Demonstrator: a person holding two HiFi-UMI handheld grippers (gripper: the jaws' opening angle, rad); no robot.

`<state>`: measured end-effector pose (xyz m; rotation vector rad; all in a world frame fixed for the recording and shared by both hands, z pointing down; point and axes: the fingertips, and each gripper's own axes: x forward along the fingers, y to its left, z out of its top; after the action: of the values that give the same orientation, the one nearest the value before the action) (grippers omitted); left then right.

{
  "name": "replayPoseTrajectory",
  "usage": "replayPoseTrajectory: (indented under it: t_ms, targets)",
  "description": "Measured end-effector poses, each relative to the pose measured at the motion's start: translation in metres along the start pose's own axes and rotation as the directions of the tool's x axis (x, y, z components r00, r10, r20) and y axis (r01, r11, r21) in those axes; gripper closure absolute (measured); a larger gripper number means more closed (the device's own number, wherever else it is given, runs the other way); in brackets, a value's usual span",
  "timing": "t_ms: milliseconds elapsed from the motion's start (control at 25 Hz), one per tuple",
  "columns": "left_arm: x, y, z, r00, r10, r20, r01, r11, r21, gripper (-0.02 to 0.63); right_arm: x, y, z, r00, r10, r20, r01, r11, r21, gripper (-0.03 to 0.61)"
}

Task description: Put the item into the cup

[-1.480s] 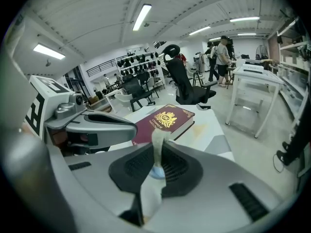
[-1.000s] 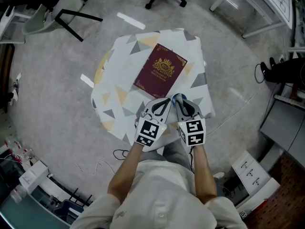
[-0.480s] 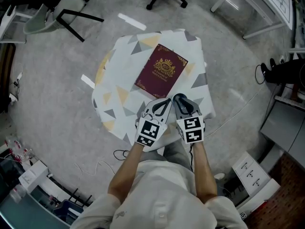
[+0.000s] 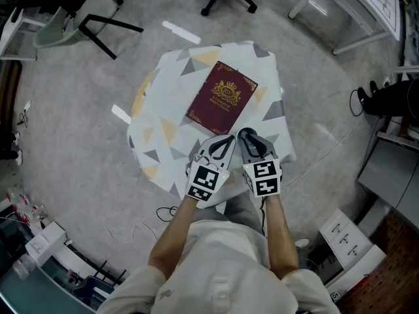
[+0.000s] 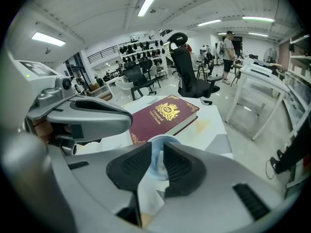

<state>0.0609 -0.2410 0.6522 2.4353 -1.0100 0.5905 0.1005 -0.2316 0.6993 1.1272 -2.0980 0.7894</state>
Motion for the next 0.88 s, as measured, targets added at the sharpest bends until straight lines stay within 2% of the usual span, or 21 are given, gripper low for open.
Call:
replayPoseTrajectory:
  t_ms: [120,320,560,880]
  targets:
    - [-0.004,-0.001,0.005,1.0,-0.003,0.009,0.003,1.0,0.011,0.601,-0.009,-0.001,0.007,0.999,-0.014,0.036,0.015,1.0,-0.015,0.497]
    - [-0.019,-0.005,0.021,0.999,-0.009,0.037,0.008,0.999,0.036,0.601,-0.04,-0.001,0.032,0.985,-0.056,0.166,0.062,0.998,-0.029,0.5]
    - [-0.042,-0.012,0.056,0.995,-0.025,0.102,0.017,0.996,0.085,0.602,-0.087,0.003,0.065,0.944,-0.11,0.311,0.13,0.991,-0.044,0.502]
    - [-0.078,-0.033,0.083,0.985,-0.064,0.161,0.042,0.99,0.138,0.602,-0.145,0.023,0.078,0.895,-0.163,0.416,0.194,0.98,-0.033,0.518]
